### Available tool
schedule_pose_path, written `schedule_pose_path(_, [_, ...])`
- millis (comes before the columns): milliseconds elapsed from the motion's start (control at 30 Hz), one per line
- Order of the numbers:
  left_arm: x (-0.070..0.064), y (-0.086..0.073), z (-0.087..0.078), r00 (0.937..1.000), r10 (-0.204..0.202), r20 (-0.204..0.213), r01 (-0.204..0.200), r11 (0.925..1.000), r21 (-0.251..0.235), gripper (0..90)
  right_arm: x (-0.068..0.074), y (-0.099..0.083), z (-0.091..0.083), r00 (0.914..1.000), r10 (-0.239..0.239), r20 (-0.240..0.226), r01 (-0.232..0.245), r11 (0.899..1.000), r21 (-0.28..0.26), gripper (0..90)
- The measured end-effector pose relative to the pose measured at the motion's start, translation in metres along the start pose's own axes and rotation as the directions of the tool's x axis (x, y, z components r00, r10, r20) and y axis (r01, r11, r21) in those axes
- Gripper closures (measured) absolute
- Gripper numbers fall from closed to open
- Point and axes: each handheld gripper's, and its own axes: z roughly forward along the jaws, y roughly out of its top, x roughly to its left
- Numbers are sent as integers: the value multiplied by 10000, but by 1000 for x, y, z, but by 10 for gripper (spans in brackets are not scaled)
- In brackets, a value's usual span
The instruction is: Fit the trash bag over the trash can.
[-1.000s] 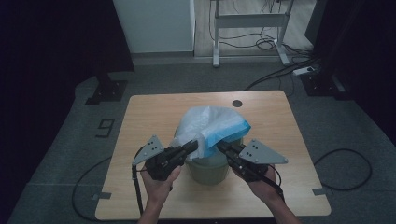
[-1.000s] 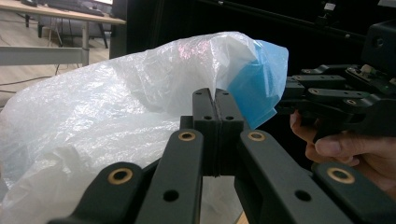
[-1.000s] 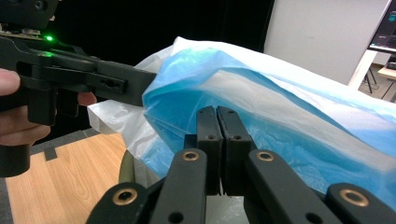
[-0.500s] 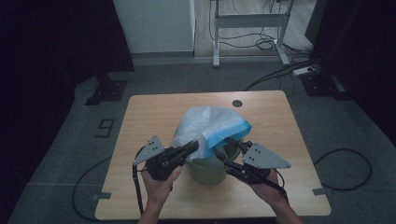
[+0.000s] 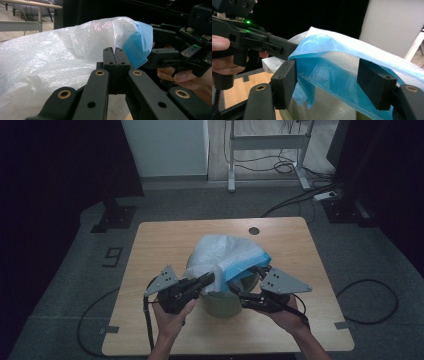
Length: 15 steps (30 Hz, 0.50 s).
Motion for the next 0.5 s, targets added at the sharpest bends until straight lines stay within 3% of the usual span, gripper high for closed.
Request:
schedule_pose_path(267, [0,-1,0,10000,7,34,-7,10000,46,892,3,-4,8,9987,364,-353,-365,9993,-10,378])
schedule_pose_path(500, [1,0,-2,10000,-27,-19,27,10000,-7,892,3,-1,0,9976,410,-565,-423,9988,-229,389])
